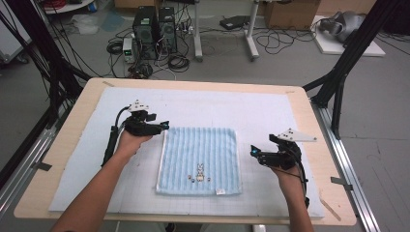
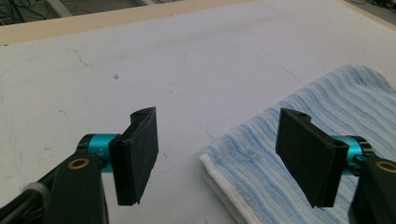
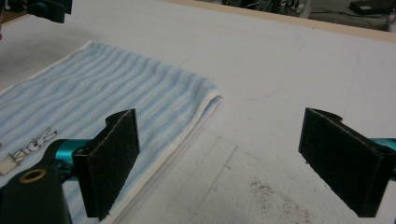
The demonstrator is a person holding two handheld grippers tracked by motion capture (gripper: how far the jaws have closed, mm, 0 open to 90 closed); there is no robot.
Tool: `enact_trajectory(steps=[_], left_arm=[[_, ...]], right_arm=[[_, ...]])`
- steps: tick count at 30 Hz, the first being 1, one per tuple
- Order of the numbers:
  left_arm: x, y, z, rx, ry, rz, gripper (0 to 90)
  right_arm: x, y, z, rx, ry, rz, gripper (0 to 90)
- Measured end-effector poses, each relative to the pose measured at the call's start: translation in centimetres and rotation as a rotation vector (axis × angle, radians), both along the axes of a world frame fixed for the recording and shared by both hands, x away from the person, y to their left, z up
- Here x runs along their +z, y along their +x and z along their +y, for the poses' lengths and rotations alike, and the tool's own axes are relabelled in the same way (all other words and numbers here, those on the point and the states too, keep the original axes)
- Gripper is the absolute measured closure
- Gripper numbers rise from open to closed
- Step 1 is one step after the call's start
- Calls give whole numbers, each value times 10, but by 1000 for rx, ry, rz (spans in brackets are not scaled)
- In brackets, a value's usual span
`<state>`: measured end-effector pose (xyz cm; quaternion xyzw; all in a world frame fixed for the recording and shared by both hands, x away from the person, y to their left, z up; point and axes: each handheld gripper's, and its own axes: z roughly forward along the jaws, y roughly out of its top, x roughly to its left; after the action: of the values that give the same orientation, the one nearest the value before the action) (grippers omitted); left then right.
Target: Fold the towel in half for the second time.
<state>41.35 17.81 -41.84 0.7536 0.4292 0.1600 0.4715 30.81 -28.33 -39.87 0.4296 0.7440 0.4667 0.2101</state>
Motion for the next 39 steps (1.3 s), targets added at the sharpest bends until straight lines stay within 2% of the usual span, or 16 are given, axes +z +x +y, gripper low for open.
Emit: enact_trajectory(steps=[4, 5, 9, 12, 13, 17, 19, 20, 21, 24, 26, 30, 32, 34, 37, 39], left_arm=[[-11, 6, -2, 17, 26, 49, 410], [-14, 7, -4, 15, 42, 55, 440], [-22, 10, -10, 6, 47, 66, 495], [-30, 10, -15, -15, 115, 93, 537], [-31, 9, -16, -16, 130, 72, 544], [-31, 8, -15, -10, 140, 53, 645], [-33, 4, -17, -43, 133, 36, 806], [-33, 3, -20, -47, 162, 14, 841], [-32, 2, -21, -46, 175, 4, 853], [-33, 3, -20, -41, 158, 15, 854], [-33, 2, -20, -41, 162, 13, 855], [-33, 1, -21, -39, 166, 6, 855], [-33, 2, -20, -41, 153, 12, 856], [-33, 3, -19, -40, 146, 19, 858], [-33, 3, -19, -41, 156, 15, 858], [-33, 3, -19, -40, 145, 19, 858]], right_arm=[[-1, -2, 0, 2, -2, 9, 117], [-1, -2, -1, 1, -2, 12, 117], [-1, -2, -6, -12, 2, 15, 117], [-1, -2, -7, -15, -4, 24, 117], [-2, -1, -6, -15, -5, 22, 117], [-3, 8, 0, -18, -8, 41, 117], [-3, 16, 7, -17, -25, 44, 117], [-3, 22, 12, -14, -35, 50, 117], [-3, 27, 17, -13, -46, 50, 117], [-5, 47, 32, -19, -86, 62, 117], [-6, 60, 38, -32, -84, 73, 117], [-10, 83, 48, -9, -110, 132, 118], [-11, 91, 53, 5, -93, 145, 120], [-13, 97, 59, 18, -110, 157, 135], [-18, 105, 67, 46, -97, 181, 175], [-19, 108, 72, 56, -91, 170, 222]])
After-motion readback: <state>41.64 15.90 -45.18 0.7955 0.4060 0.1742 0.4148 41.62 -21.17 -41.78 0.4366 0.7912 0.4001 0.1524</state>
